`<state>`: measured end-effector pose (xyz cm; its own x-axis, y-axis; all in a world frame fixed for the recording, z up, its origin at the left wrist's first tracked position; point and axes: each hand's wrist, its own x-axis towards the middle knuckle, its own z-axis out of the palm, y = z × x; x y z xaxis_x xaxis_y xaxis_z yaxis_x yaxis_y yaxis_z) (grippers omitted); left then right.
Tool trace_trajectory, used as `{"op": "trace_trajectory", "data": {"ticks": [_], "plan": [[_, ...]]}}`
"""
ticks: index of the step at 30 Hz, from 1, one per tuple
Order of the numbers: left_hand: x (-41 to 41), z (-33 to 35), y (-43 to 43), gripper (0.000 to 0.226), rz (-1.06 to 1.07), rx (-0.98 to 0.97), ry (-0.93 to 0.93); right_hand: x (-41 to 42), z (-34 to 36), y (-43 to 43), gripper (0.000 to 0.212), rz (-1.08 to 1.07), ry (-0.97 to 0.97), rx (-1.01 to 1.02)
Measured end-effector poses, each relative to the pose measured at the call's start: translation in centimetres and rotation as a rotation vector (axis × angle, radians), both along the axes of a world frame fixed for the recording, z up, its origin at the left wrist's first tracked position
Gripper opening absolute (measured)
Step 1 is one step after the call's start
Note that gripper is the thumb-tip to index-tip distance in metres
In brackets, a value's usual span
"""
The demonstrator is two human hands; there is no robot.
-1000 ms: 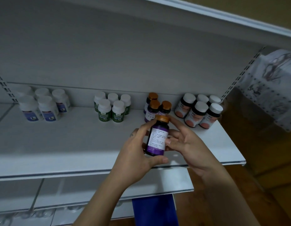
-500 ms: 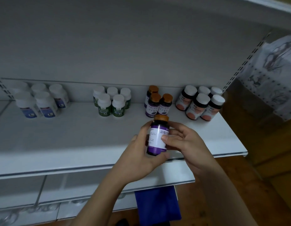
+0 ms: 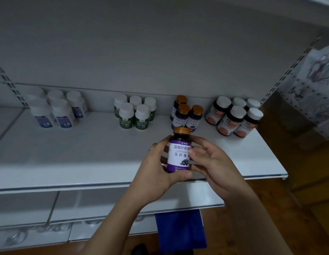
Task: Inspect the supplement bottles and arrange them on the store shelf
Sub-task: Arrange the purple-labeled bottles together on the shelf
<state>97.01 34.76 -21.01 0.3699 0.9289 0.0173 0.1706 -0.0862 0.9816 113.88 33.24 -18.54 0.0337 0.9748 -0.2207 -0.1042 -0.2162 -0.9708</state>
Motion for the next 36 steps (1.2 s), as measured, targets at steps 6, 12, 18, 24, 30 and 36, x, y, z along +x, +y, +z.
{"op": "trace_trajectory", "data": {"ticks": [6,12,18,24,30,36], "plan": [[-0.3,0.3,-0.1,0.089,-0.002,-0.022,-0.063,0.0,0.1,0.2,0.036,-0.002,0.004,0.008],[-0.1,0.9,-0.2,0.087,-0.066,0.016,-0.043,0.2,0.1,0.3,0.031,-0.059,0.008,0.019],[0.1,0.4,-0.1,0.086,-0.035,0.044,-0.013,0.4,-0.1,0.2,0.031,-0.058,0.022,0.019],[0.2,0.0,-0.1,0.091,-0.018,0.105,0.045,0.7,-0.4,0.1,0.031,-0.051,0.008,0.013],[0.0,-0.4,0.0,0.089,-0.056,0.118,0.090,0.8,-0.9,0.0,0.036,-0.033,-0.051,0.005],[0.2,-0.6,-0.1,0.089,-0.061,0.107,0.102,1.0,-0.9,0.0,0.036,-0.023,-0.048,0.005]]}}
